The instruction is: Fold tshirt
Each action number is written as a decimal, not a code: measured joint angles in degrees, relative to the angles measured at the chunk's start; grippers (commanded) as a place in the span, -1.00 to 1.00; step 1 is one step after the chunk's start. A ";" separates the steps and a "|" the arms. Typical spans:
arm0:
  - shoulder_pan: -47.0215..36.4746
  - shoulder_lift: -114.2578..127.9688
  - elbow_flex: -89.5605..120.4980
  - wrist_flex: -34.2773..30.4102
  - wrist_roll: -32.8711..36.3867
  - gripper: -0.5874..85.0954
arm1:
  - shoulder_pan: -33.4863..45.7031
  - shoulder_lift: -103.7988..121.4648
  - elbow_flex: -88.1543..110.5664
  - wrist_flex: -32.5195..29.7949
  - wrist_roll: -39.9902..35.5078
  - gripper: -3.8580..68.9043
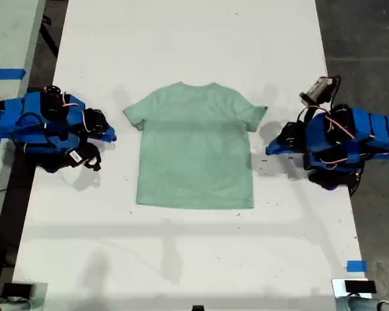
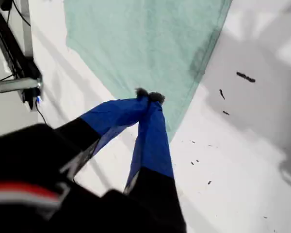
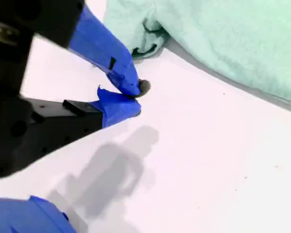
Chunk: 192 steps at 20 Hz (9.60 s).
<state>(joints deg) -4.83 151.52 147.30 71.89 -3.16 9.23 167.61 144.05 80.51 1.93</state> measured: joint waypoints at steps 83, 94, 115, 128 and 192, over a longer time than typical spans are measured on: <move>-22.06 -31.55 -32.87 7.03 23.91 -0.99 | 18.81 -91.49 -71.02 -9.76 -34.63 -0.11; -21.62 -38.06 -36.39 6.94 23.91 -0.90 | 21.01 -45.53 -43.68 2.20 -35.60 -0.43; -32.26 -78.13 -54.32 -5.36 42.45 -0.23 | 18.28 -34.01 -32.34 -0.26 -31.46 -0.50; -31.38 -87.89 -64.60 -6.33 42.98 -0.98 | 18.28 -32.61 -30.85 -0.18 -31.03 -0.51; 0.26 -50.89 -49.31 8.53 22.68 -0.62 | -3.60 -63.02 -8.61 -27.95 -27.33 -0.93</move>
<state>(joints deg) -4.57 100.63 98.00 80.42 19.51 5.62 104.59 135.44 52.56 -25.40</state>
